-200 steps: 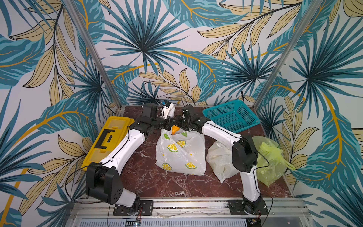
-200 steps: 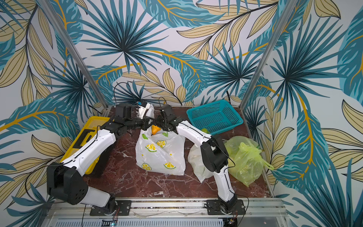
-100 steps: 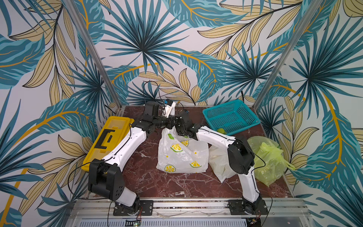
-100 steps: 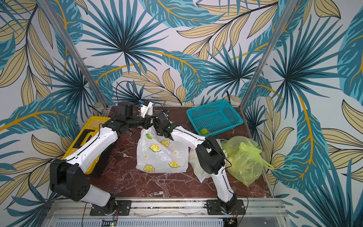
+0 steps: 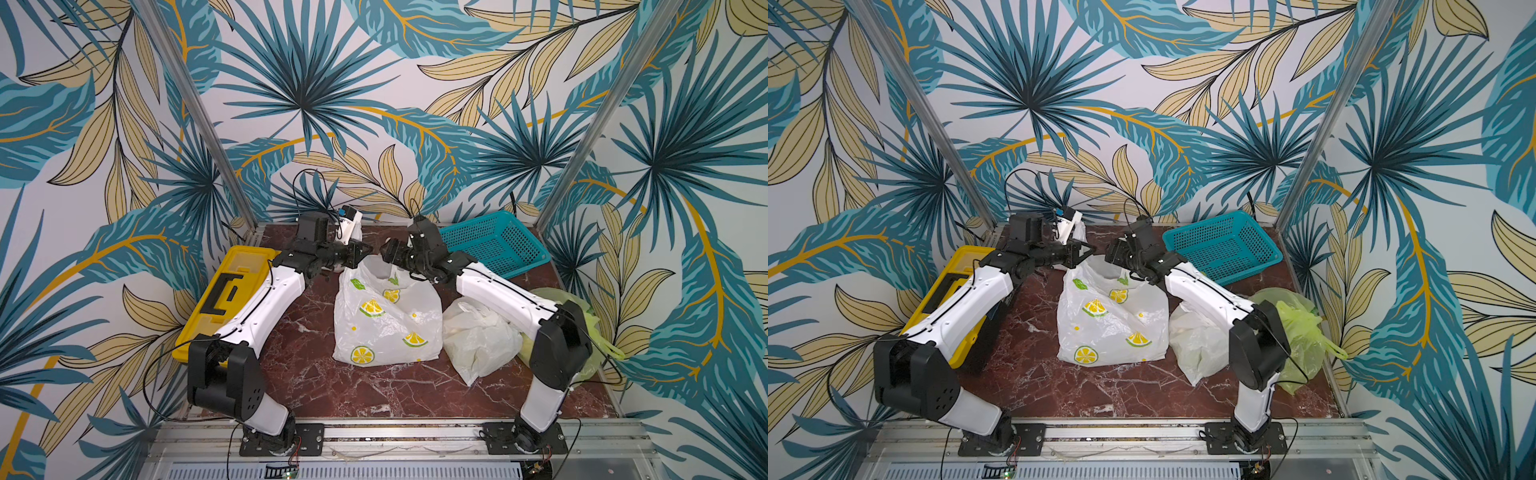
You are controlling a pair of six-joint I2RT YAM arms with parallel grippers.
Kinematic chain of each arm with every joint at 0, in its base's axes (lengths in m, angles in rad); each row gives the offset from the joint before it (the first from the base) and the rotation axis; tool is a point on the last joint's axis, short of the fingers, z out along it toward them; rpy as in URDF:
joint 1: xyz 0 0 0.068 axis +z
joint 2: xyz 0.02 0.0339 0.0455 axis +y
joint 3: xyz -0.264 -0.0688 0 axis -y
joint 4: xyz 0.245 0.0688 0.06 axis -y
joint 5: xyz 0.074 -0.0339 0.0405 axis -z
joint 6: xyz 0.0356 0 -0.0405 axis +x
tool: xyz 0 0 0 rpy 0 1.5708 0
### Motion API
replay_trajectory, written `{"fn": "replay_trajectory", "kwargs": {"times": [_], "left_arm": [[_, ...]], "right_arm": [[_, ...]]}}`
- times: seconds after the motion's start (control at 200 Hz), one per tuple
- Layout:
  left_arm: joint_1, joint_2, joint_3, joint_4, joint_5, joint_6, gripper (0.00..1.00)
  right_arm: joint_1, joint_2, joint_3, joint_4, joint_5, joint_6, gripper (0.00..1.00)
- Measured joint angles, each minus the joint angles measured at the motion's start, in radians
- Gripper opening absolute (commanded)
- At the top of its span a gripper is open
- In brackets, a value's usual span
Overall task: Place the pears into plastic bags & tie knots
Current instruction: Place the pear in the plastic bag, then pick up the pear from the basket.
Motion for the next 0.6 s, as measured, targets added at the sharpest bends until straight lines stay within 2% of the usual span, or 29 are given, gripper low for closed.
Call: {"fn": "replay_trajectory", "kwargs": {"times": [0.12,0.28,0.376,0.601], "left_arm": [[0.001,-0.005,-0.002,0.001,-0.01,0.0,0.0],[0.011,-0.068,-0.042,0.0,-0.036,0.002,0.0],[0.022,-0.112,-0.046,0.002,-0.045,0.002,0.0],[0.026,-0.135,-0.046,0.004,-0.022,-0.001,0.0]], "right_arm": [[-0.093,-0.06,0.016,-0.097,-0.009,-0.117,0.78],[-0.329,-0.045,0.05,-0.284,0.06,-0.312,0.79],[-0.433,0.001,0.076,-0.385,0.109,-0.41,0.8],[-0.492,0.181,0.17,-0.561,0.128,-0.545,0.8]]}}
